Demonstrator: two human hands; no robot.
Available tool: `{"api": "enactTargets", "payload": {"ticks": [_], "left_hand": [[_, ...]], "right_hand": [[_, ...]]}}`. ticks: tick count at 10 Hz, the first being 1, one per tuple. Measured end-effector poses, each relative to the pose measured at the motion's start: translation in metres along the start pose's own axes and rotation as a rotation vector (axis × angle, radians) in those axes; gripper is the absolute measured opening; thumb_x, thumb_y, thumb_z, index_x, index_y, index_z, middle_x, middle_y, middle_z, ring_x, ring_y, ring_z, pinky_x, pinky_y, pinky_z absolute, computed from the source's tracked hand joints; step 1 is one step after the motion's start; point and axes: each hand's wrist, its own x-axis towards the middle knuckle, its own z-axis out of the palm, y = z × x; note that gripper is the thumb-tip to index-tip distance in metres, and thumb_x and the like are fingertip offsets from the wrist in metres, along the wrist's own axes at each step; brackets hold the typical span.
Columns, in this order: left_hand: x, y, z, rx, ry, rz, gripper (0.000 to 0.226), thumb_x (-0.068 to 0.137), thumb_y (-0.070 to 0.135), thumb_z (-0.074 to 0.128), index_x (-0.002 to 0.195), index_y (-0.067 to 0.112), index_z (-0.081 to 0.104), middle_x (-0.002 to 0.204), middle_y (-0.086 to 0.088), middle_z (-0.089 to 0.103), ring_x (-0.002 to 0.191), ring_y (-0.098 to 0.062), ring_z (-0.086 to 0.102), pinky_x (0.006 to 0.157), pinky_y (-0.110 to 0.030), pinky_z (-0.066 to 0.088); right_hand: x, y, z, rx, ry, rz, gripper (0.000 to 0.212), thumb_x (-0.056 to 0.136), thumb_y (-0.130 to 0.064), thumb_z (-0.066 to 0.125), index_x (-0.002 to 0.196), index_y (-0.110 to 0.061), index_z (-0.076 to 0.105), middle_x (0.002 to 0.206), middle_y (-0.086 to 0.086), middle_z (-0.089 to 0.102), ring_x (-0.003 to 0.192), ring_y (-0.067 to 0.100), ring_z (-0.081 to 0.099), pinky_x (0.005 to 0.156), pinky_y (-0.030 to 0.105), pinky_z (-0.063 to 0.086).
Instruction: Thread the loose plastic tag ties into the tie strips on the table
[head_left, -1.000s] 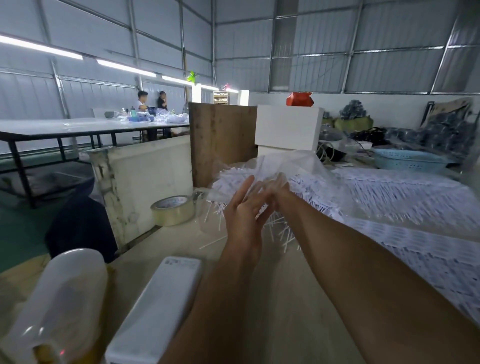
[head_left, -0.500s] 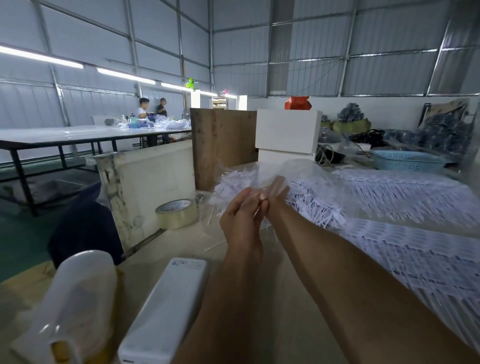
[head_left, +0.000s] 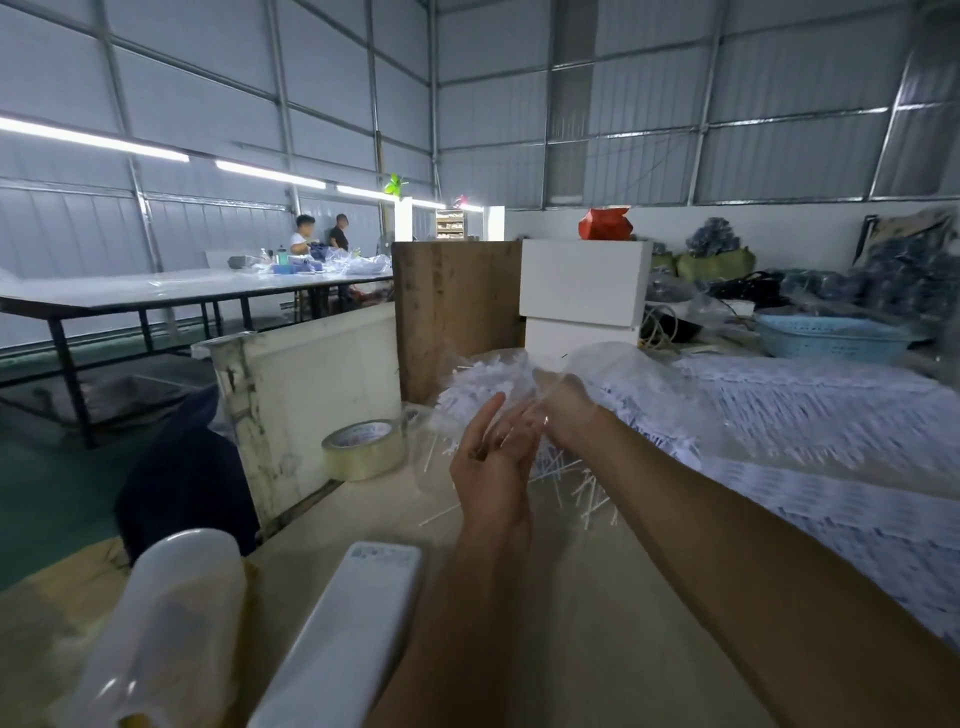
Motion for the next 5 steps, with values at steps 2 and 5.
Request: {"api": "enactTargets", "payload": {"ticks": [2,5], "left_hand": [[-0.008,-0.005,0.004,0.103,-0.074,-0.029,0.049,0.084,-0.011,0.067,0.126,0.011,0.065,0.114,-0.013,0.073,0.107,-0.024,0.070,0.087,-0.030,0.057],[-0.024,-0.013,0.008,1.007,-0.269,0.169,0.037,0.099,0.008,0.055,0.128,0.028,0.067,0.079,-0.004,0.072,0.057,-0.012,0.062,0.057,-0.030,0.057]], "right_hand": [[-0.031,0.009,-0.043,-0.418,-0.149,-0.130,0.020,0.098,-0.010,0.050,0.093,-0.018,0.068,0.096,0.005,0.068,0.089,0.019,0.063,0.073,0.028,0.048],[-0.188,0.037,-0.166,-1.350,-0.377,-0.799,0.036,0.105,-0.029,0.046,0.138,-0.024,0.058,0.148,-0.006,0.050,0.136,0.009,0.045,0.111,0.024,0.038]]}}
